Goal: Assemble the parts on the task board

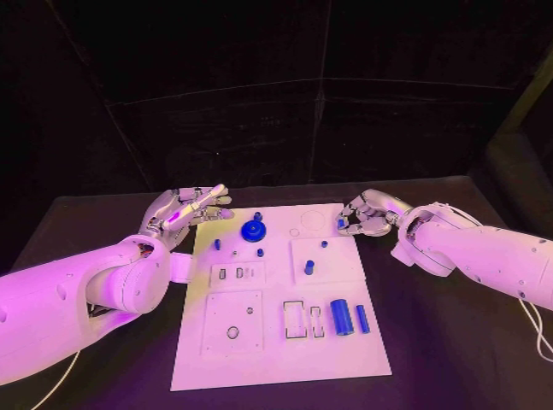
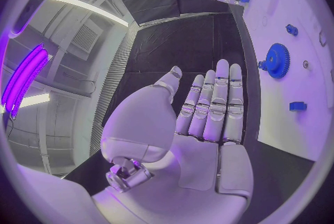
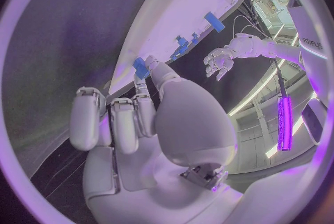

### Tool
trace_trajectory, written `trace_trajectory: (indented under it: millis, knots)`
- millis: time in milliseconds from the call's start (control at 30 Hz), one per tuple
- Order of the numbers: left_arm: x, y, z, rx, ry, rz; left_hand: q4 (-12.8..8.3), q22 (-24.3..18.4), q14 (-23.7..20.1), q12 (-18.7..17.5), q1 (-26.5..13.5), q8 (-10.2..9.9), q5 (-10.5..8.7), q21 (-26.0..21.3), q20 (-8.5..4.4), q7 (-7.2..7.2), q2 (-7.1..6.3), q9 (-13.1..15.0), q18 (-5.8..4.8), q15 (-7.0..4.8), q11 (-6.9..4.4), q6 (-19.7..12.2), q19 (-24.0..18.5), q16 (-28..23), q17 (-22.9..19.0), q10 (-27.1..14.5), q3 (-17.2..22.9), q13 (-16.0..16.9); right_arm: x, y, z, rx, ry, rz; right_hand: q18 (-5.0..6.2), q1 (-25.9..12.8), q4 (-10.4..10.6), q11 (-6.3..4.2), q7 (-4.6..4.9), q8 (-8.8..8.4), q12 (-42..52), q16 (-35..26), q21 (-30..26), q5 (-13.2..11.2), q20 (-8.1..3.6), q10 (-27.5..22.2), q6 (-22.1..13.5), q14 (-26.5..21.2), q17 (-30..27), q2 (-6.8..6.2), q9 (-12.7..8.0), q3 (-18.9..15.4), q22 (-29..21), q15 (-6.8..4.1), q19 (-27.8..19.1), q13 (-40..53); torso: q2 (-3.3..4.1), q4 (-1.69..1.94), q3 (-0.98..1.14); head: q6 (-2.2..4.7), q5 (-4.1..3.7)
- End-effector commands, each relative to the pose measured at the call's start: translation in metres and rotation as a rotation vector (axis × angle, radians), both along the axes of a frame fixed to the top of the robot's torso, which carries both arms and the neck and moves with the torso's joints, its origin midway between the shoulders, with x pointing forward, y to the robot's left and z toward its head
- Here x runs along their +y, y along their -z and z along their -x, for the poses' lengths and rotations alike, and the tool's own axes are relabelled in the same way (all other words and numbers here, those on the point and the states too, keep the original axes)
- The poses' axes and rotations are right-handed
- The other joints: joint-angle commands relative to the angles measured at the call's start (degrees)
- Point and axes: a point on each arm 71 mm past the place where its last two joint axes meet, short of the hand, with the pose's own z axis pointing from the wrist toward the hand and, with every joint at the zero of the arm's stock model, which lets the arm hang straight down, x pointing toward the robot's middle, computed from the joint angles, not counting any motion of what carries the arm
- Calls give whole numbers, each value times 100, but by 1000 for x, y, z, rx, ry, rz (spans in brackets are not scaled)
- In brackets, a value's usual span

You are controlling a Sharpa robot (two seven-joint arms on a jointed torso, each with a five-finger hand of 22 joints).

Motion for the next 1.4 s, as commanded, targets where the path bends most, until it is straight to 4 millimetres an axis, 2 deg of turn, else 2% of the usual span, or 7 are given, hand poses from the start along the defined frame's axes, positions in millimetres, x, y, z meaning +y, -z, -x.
trace_trajectory:
  millis: [33,267,533,833,1033,1300,1400]
  knots:
    - [0,-1,0,-7,12,5,-41,-9,9,-32,29,-39,15,-22,-5,3,6,-3,37,-1,-11,24,39,-21,7,35,-8,-3,2,-7,2,-64,10,-15,-59,20,-14,-38,-29,49,33,39,36,-12,-54,12,81,464,853,102,26,55,27,-62,21,403,-2,-8,-1,0,27]
    - [2,-2,1,-7,6,3,-41,-9,9,-32,29,-39,15,-22,-5,3,6,-3,37,-1,-11,24,39,-21,7,35,-8,-3,16,-19,14,-102,22,-35,-69,5,-35,-60,-53,68,29,43,58,1,-77,15,140,467,866,123,31,106,73,-84,45,401,-24,5,-29,8,43]
    - [5,-1,-2,-8,-3,-2,-42,-11,10,-37,31,-41,15,-25,-5,3,11,-3,37,-1,-10,25,40,-26,12,36,-5,-3,69,-36,28,-100,-14,-28,-67,-79,-27,-74,-62,38,11,39,52,-184,-103,17,138,465,859,163,18,171,57,-103,44,390,-121,-7,-70,-33,123]
    - [6,0,-6,-8,-12,-3,-42,-12,10,-37,31,-42,15,-25,-5,2,12,-3,37,-1,-10,26,40,-26,13,37,-4,-3,145,-38,36,-99,-102,19,-65,-98,-30,-72,-59,22,-8,29,47,-253,-106,7,129,460,836,186,12,211,47,-103,41,372,-207,49,-118,-178,375]
    - [7,0,-9,-10,-17,-3,-42,-12,10,-37,31,-42,15,-25,-5,2,12,-3,37,-1,-10,26,40,-26,13,37,-4,-3,179,-33,42,-78,-156,85,-63,-100,-49,-71,-55,6,-33,18,40,-241,-108,-12,115,454,808,186,7,244,35,-104,37,346,-231,62,-142,-264,532]
    - [6,1,-12,-10,-20,-5,-42,-12,10,-37,31,-42,15,-25,-5,2,12,-3,37,-1,-10,26,40,-26,13,37,-4,-3,205,-17,51,-49,-200,141,-63,-108,-51,-68,-51,-2,-50,12,38,-232,-108,-25,105,451,796,181,4,250,31,-103,36,326,-242,61,-127,-305,605]
    - [6,1,-12,-9,-20,-5,-42,-12,10,-37,31,-42,15,-25,-5,2,12,-3,37,-1,-10,26,40,-26,13,37,-4,-3,210,-12,54,-43,-207,145,-62,-109,-52,-68,-51,-2,-48,13,37,-230,-108,-24,107,451,797,182,4,252,27,-103,34,328,-239,59,-132,-321,622]
